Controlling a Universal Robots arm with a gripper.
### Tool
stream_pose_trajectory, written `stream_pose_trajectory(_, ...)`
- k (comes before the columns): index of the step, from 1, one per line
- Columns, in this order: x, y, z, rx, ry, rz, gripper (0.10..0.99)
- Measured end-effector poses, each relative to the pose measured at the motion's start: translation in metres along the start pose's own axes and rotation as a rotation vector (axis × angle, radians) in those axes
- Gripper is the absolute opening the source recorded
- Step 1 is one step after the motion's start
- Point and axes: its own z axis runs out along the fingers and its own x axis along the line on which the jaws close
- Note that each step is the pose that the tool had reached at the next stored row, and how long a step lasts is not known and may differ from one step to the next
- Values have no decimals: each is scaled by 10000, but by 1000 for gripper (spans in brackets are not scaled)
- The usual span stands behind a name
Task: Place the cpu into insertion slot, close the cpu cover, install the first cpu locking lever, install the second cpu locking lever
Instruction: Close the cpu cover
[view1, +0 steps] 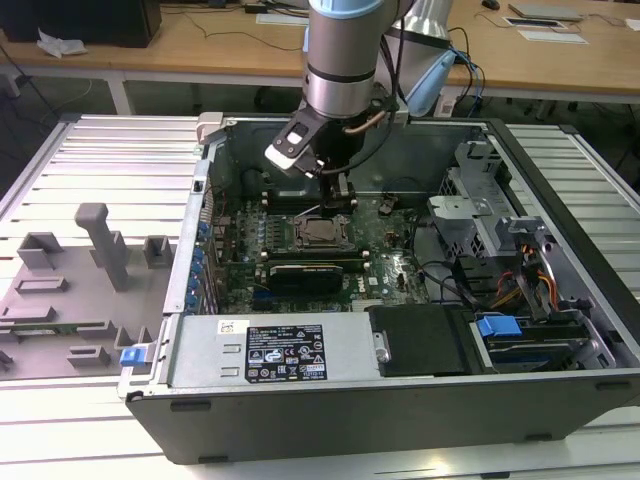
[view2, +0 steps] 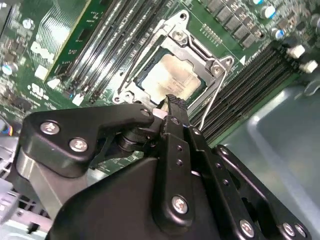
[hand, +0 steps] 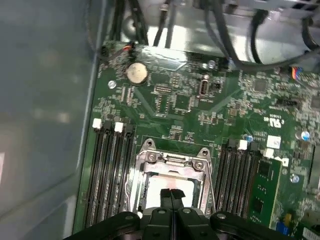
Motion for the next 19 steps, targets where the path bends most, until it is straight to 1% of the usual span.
stream_pose_trajectory(1,0,0,1,7,-3,-409,106)
stream_pose_trajectory(3,0,1,1,27,-16,-1408,106)
stream_pose_trajectory(4,0,0,1,33,-20,-1696,106)
stream_pose_trajectory(5,0,0,1,37,-23,-1843,106)
stream_pose_trajectory(7,0,1,1,50,-39,-2428,106)
stream_pose_trajectory(8,0,1,1,56,-45,-2608,106)
stream_pose_trajectory(10,0,1,1,73,-71,-3229,106)
stream_pose_trajectory(19,0,0,1,126,-143,-5142,106)
